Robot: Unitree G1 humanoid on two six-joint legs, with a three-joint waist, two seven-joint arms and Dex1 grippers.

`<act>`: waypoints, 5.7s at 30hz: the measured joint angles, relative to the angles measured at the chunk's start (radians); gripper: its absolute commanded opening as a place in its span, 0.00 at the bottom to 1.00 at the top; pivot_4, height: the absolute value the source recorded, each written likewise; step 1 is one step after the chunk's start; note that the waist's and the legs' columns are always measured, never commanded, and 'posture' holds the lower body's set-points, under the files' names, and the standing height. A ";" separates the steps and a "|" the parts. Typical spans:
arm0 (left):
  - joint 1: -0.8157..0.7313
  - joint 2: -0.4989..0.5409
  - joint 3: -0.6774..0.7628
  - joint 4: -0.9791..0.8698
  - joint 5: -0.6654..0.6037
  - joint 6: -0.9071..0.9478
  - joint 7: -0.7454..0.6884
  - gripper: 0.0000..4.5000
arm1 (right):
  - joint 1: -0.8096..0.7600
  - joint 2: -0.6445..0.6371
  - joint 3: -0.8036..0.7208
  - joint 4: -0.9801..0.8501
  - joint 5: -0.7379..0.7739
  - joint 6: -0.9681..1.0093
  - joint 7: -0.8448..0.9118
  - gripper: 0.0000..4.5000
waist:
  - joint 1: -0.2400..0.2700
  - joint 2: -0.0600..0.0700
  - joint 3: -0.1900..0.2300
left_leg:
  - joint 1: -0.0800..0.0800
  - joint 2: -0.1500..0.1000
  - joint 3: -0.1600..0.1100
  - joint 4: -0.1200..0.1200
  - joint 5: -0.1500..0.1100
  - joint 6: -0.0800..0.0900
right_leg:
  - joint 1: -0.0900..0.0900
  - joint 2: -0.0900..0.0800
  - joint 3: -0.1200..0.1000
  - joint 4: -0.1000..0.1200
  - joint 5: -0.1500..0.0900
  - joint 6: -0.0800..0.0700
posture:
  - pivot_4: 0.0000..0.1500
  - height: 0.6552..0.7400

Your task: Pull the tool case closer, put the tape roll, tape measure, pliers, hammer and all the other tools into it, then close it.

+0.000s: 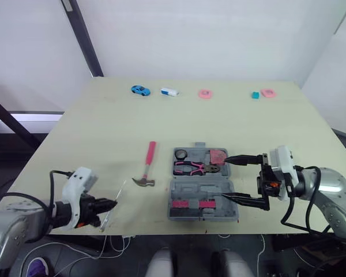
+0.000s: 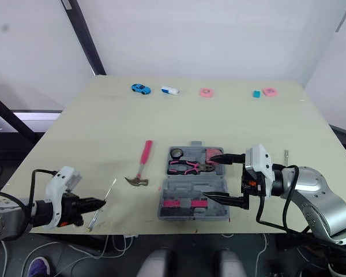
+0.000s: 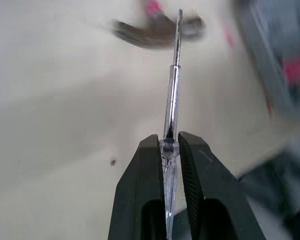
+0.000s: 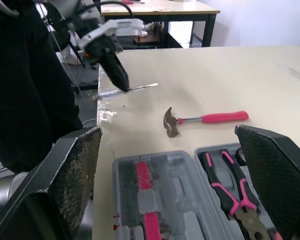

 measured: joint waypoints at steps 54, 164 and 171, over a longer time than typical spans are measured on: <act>-0.170 -0.309 -0.214 0.085 0.332 -0.128 0.414 0.93 | 0.061 -0.007 -0.014 -0.015 -0.001 -0.012 -0.018 1.00 | -0.020 -0.002 -0.002 | 0.000 -0.005 -0.001 -0.001 0.000 0.000 | 0.000 -0.004 0.002 -0.001 0.002 -0.005 | 1.00 1.00; -0.965 -0.389 -1.054 0.658 0.862 -0.846 -0.690 0.48 | 0.431 -0.137 -0.382 -0.098 -0.058 -0.061 -0.083 1.00 | -0.004 0.000 -0.001 | -0.002 -0.007 -0.010 0.001 0.000 0.001 | 0.004 0.006 0.010 -0.002 0.000 0.000 | 1.00 1.00; -0.861 -0.378 -0.889 0.663 0.736 -0.872 -0.680 0.29 | 0.425 -0.122 -0.370 -0.097 -0.070 -0.068 -0.085 1.00 | -0.003 0.000 -0.001 | -0.002 -0.007 -0.009 0.001 0.000 0.001 | 0.004 0.006 0.010 -0.002 0.000 0.001 | 1.00 1.00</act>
